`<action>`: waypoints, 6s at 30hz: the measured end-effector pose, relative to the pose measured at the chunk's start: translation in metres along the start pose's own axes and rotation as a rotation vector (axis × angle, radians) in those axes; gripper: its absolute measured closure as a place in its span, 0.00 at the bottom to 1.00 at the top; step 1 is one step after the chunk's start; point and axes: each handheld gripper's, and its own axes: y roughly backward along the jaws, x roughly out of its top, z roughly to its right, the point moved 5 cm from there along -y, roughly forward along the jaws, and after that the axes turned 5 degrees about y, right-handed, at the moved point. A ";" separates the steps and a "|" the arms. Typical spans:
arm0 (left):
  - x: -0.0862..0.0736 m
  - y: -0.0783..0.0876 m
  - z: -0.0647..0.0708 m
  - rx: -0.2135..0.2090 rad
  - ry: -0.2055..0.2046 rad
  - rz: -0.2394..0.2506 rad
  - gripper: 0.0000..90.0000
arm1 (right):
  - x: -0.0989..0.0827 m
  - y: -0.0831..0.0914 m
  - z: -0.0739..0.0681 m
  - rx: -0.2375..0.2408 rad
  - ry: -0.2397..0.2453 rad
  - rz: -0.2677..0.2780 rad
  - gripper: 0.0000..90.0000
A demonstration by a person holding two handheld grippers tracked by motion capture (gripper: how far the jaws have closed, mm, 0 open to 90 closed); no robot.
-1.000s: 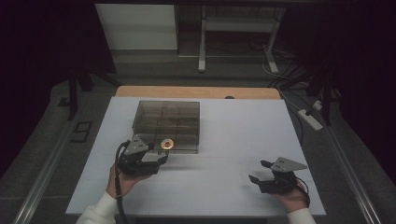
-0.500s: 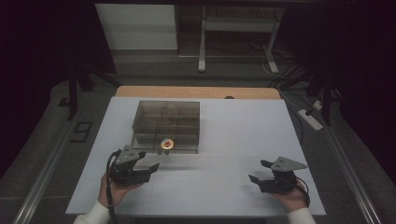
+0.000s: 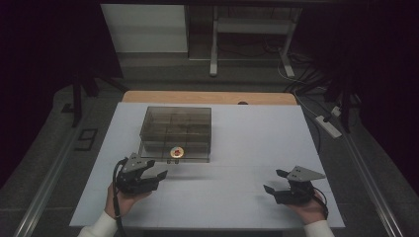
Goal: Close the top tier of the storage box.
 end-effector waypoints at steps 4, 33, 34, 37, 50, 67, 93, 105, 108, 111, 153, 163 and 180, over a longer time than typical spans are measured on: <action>-0.001 -0.001 -0.002 0.015 0.004 -0.006 0.51 | -0.001 -0.001 0.000 0.000 -0.002 -0.004 0.25; 0.002 -0.019 -0.005 0.024 -0.021 0.001 0.99 | -0.002 -0.003 -0.001 0.000 0.003 -0.019 0.26; 0.003 -0.019 -0.005 0.024 -0.021 0.002 0.99 | -0.002 -0.003 -0.001 0.000 0.003 -0.019 0.26; 0.003 -0.021 -0.006 0.026 -0.024 0.004 0.99 | -0.002 -0.003 0.000 0.000 0.004 -0.020 0.26; 0.006 -0.025 -0.006 0.033 -0.026 0.007 0.99 | -0.002 -0.003 0.000 0.002 0.004 -0.018 0.26; 0.009 -0.029 -0.005 0.038 -0.041 0.010 0.99 | -0.002 -0.003 0.000 0.002 0.003 -0.020 0.26; 0.018 -0.038 -0.015 0.061 -0.028 0.020 0.99 | -0.003 -0.005 -0.001 0.001 0.003 -0.025 0.26; 0.021 -0.044 -0.023 0.068 -0.018 0.035 0.99 | -0.004 -0.005 -0.001 0.001 0.003 -0.030 0.26; 0.021 -0.044 -0.024 0.066 -0.019 0.037 0.99 | -0.004 -0.006 -0.001 0.004 0.003 -0.030 0.26; 0.022 -0.045 -0.024 0.067 -0.022 0.039 0.99 | -0.004 -0.007 -0.001 0.004 0.003 -0.032 0.26; 0.039 -0.061 -0.034 0.080 -0.045 0.060 0.99 | -0.007 -0.009 0.000 0.004 0.000 -0.048 0.26; 0.042 -0.063 -0.036 0.090 -0.055 0.062 0.99 | -0.007 -0.009 -0.001 0.006 0.003 -0.050 0.26; 0.048 -0.069 -0.041 0.098 -0.049 0.066 0.99 | -0.007 -0.009 0.000 0.003 0.000 -0.052 0.26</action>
